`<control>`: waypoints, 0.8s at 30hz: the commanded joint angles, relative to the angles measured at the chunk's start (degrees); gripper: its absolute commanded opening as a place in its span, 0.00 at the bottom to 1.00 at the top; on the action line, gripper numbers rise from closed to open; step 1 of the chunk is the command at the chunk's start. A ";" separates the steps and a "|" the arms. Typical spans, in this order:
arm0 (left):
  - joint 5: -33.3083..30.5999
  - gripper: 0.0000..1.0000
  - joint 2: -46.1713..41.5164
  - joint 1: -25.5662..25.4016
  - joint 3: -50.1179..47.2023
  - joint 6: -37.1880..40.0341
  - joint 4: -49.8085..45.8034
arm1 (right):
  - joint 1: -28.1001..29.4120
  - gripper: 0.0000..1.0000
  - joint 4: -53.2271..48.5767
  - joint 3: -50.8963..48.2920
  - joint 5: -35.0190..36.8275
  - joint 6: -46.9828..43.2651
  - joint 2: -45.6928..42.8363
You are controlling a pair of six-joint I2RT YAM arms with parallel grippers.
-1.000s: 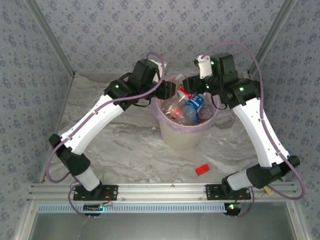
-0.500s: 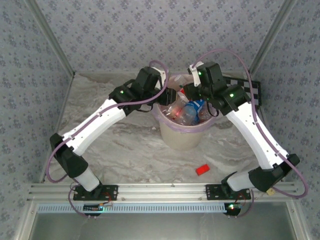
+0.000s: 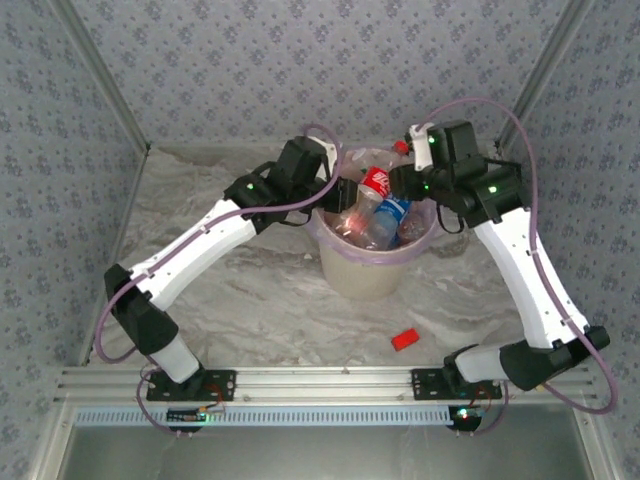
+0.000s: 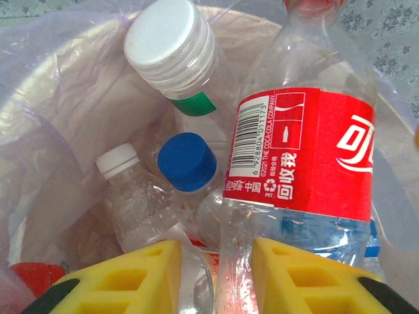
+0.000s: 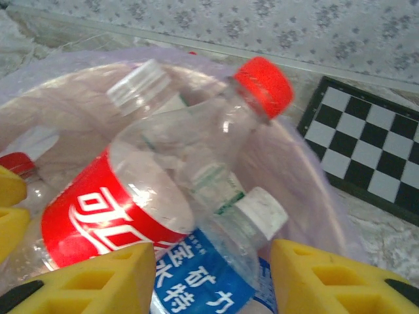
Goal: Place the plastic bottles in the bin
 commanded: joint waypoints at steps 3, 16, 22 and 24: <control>2.75 0.35 3.31 -2.06 2.40 1.23 -4.72 | -5.10 0.59 -1.39 0.55 -6.15 2.21 -2.36; -1.17 0.46 0.38 -1.19 4.62 3.41 -5.60 | -8.84 0.63 -1.21 1.34 -11.02 5.30 -2.99; -2.17 0.48 -1.61 -0.15 6.04 4.11 -5.40 | -8.05 0.65 -7.73 0.88 -6.33 8.66 -4.25; -0.77 0.49 -1.45 -0.15 5.78 3.85 -4.12 | -7.31 0.64 -9.45 -0.54 -5.75 10.86 -5.11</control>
